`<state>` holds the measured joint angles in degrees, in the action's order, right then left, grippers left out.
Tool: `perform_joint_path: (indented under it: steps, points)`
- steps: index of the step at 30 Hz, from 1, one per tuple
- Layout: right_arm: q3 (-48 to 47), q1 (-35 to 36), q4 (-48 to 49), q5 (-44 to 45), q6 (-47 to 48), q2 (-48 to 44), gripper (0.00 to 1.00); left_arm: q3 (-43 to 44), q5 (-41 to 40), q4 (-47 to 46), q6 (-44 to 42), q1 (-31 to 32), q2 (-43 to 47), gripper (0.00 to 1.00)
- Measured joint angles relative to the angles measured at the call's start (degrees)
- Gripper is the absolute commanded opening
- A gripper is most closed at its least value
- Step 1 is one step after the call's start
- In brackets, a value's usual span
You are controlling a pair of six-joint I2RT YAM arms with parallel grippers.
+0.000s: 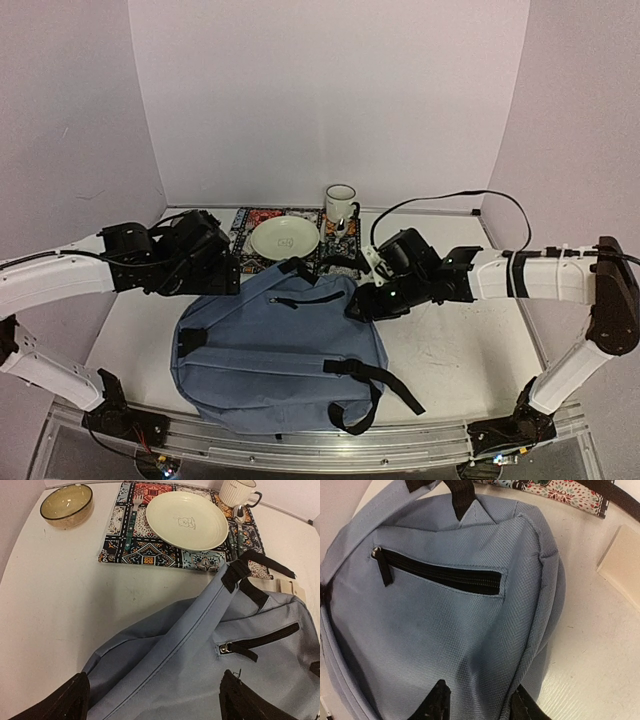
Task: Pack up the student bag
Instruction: Place the student bag at the center of the board, then rotate the student bag at the center of the board.
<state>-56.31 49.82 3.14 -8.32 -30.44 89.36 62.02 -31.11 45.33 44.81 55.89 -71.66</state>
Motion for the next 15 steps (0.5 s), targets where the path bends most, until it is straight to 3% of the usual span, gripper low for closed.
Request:
perform_joint_path:
  steps: [7, 15]
  points:
    - [-7.68, 0.88, -5.20, 2.58, 3.54, 0.10, 0.56, -3.89, 8.54, -8.40, -4.37, -6.89, -2.93, 0.92]
    - [-18.85, 1.72, -5.02, 3.62, 8.21, 5.96, 0.65, -7.89, 14.66, -12.92, -4.95, -8.45, -4.61, 0.92]
